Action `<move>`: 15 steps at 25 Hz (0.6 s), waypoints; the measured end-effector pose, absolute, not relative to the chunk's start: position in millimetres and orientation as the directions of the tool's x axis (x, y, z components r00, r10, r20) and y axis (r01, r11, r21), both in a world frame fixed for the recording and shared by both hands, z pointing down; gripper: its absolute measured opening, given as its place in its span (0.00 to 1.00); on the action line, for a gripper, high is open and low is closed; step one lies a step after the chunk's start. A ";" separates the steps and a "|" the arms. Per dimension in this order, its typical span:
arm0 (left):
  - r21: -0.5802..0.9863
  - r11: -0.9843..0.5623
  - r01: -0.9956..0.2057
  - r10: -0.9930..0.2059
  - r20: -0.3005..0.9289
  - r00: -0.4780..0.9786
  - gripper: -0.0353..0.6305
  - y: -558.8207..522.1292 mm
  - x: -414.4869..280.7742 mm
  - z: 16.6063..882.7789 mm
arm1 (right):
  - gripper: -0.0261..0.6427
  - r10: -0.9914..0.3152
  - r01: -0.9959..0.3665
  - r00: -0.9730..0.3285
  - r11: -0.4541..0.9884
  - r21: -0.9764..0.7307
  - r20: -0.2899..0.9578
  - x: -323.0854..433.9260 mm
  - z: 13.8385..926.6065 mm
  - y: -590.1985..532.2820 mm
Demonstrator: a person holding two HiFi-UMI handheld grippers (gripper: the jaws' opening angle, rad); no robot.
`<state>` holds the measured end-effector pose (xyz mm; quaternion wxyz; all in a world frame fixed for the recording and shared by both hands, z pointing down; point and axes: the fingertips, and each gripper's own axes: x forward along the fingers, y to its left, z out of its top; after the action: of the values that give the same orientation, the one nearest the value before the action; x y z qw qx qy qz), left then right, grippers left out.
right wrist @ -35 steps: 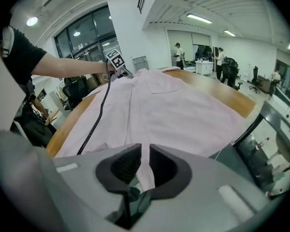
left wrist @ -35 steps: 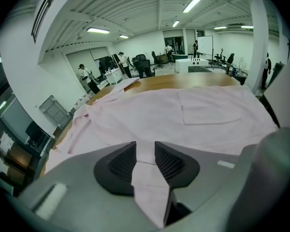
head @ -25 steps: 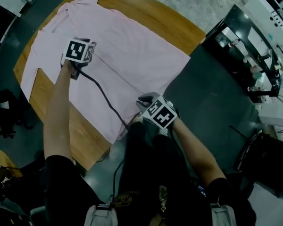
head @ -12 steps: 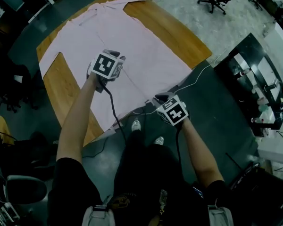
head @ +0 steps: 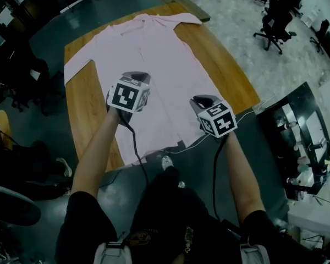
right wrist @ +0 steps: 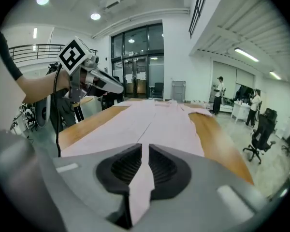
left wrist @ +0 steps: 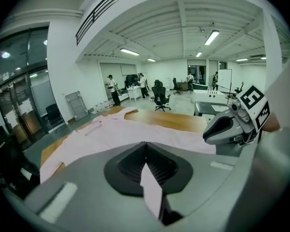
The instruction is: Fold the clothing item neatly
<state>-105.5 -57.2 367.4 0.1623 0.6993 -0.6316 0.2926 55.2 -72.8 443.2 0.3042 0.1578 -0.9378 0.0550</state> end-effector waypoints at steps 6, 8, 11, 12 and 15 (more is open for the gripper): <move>-0.102 -0.035 -0.994 -0.855 0.518 -0.022 0.06 -92.0 -143.9 308.0 | 0.11 -0.301 -0.319 -0.807 0.946 0.054 0.507 2.3 369.5 -142.1; -0.106 -0.011 -0.994 -0.872 0.488 -0.042 0.06 -104.3 -153.0 296.7 | 0.11 -0.312 -0.324 -0.823 0.944 0.059 0.475 -15.2 347.4 -164.3; -0.109 0.029 -0.994 -0.882 0.464 -0.076 0.06 -125.6 -171.2 289.1 | 0.11 -0.325 -0.326 -0.840 0.942 0.074 0.436 -43.0 322.4 -198.3; -0.101 0.041 -0.994 -0.883 0.463 -0.083 0.06 -133.7 -176.8 289.7 | 0.11 -0.326 -0.325 -0.843 0.943 0.078 0.428 -51.2 317.4 -209.7; -0.072 0.077 -0.994 -0.881 0.462 -0.102 0.06 -163.0 -190.9 294.1 | 0.11 -0.318 -0.315 -0.851 0.946 0.080 0.418 -73.3 310.8 -246.9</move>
<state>-190.9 -163.0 294.1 0.1511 0.6529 -0.7181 0.1876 -73.3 -246.9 310.8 0.2178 0.1646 -0.9620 -0.0042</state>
